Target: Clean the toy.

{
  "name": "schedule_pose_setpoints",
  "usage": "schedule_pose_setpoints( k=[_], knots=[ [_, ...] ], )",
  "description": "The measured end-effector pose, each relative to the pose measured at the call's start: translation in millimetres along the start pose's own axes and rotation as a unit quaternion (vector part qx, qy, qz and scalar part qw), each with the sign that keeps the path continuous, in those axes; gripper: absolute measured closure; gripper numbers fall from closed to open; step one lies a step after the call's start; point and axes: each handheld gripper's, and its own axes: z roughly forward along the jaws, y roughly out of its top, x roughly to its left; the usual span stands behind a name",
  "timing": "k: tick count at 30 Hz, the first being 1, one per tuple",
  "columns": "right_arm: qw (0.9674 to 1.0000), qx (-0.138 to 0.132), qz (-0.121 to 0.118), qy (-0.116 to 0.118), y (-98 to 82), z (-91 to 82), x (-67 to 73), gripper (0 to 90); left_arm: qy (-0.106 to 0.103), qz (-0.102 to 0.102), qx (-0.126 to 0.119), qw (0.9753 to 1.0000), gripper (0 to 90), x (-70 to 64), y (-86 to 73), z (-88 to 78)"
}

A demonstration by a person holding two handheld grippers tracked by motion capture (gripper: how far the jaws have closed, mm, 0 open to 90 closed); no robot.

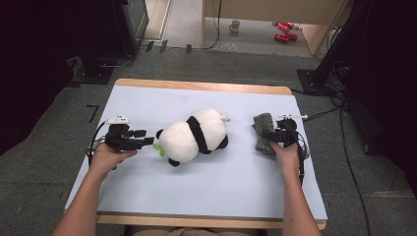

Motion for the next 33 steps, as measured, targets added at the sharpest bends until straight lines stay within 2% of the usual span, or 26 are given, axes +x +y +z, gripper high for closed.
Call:
schedule_pose_setpoints(
  k=[2, 6, 8, 11, 15, 21, 22, 33],
  knots=[
    [1.0000, 0.002, -0.008, -0.002, 0.2, -0.9, 1.4, 40.8, 0.002, 0.000, 0.004, 1.0000, 42.5, 1.0, -0.7, 0.5],
    [1.0000, -0.002, -0.006, -0.002, 1.8, -4.3, 0.9, 37.2, 0.003, 0.000, 0.009, 1.0000, 41.0, 1.3, -1.3, 2.0],
    [0.9999, -0.005, -0.005, -0.008, 2.3, -4.2, -0.4, 38.6, 0.004, 0.003, 0.014, 0.9999, 40.8, 0.7, -1.5, 3.4],
    [0.9999, 0.003, 0.007, -0.011, 1.5, 2.0, -2.5, 37.8, 0.004, 0.005, 0.015, 0.9999, 40.7, -0.1, -1.7, 4.6],
    [0.9995, 0.007, 0.029, 0.006, 1.4, 5.4, -4.8, 30.8, 0.006, 0.004, 0.015, 0.9999, 40.3, 0.3, -1.8, 4.3],
    [0.9996, -0.009, 0.020, 0.018, 3.5, -3.6, -3.3, 26.1, 0.008, 0.002, 0.016, 0.9998, 39.6, 1.5, -2.0, 4.0],
    [0.9995, -0.007, 0.024, 0.020, 3.6, -4.6, -2.5, 26.1, 0.009, 0.002, 0.016, 0.9998, 39.6, 1.6, -2.1, 3.8],
    [0.9995, -0.024, -0.001, 0.018, 5.9, -23.3, 0.2, 28.8, 0.023, 0.003, 0.023, 0.9995, 37.9, 4.1, -3.6, 4.4]
  ],
)
